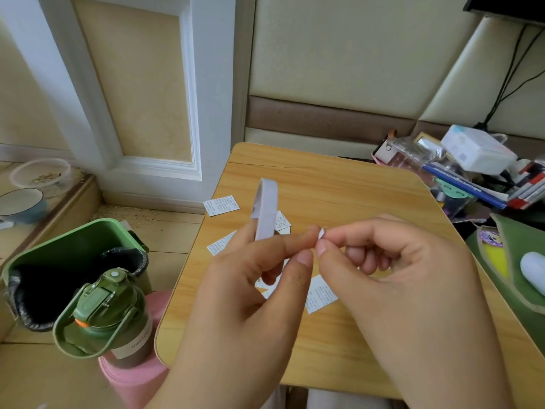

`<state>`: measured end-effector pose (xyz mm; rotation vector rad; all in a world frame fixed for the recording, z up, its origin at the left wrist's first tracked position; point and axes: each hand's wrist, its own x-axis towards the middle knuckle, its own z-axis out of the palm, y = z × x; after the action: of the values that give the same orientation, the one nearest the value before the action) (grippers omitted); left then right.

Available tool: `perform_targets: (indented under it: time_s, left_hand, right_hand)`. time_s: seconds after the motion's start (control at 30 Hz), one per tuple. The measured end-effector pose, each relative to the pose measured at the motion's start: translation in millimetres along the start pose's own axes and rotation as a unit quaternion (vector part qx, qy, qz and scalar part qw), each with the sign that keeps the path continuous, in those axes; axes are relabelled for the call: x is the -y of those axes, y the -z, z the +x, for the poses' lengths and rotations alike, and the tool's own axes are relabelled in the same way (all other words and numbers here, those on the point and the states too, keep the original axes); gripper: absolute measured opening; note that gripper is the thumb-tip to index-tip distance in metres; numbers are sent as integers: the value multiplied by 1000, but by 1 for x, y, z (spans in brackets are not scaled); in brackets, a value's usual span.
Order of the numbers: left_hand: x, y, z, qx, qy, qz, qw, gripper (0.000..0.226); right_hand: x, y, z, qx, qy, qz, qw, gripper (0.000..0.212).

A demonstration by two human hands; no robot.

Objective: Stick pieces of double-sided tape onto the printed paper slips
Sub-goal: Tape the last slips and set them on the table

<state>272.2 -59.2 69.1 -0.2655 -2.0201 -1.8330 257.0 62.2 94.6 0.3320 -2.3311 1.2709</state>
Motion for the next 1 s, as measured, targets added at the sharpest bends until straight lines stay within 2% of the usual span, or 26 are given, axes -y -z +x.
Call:
perform_targets:
  time_s: [0.2, 0.43, 0.53, 0.77, 0.87, 1.0]
  left_hand:
    - [-7, -11, -7, 36, 45, -44, 997, 25]
    - [-16, -34, -13, 54, 75, -106, 990, 26]
    - [-22, -45, -13, 76, 112, -177, 975, 25]
    - [-33, -57, -13, 47, 215, -252, 942, 23]
    - [-36, -58, -12, 72, 222, -277, 932, 25]
    - [-36, -57, -12, 87, 216, -298, 926, 23]
  right_hand:
    - [-3, 19, -5, 4, -6, 34, 999, 10]
    - [-14, 40, -13, -39, 25, -1, 999, 5]
    - [-19, 49, -16, -50, 34, -6, 998, 9]
    - [-27, 76, -21, -56, 134, -81, 986, 7]
    - [-31, 84, -22, -68, 153, -109, 980, 7]
    - [-34, 86, -23, -70, 132, -103, 983, 9]
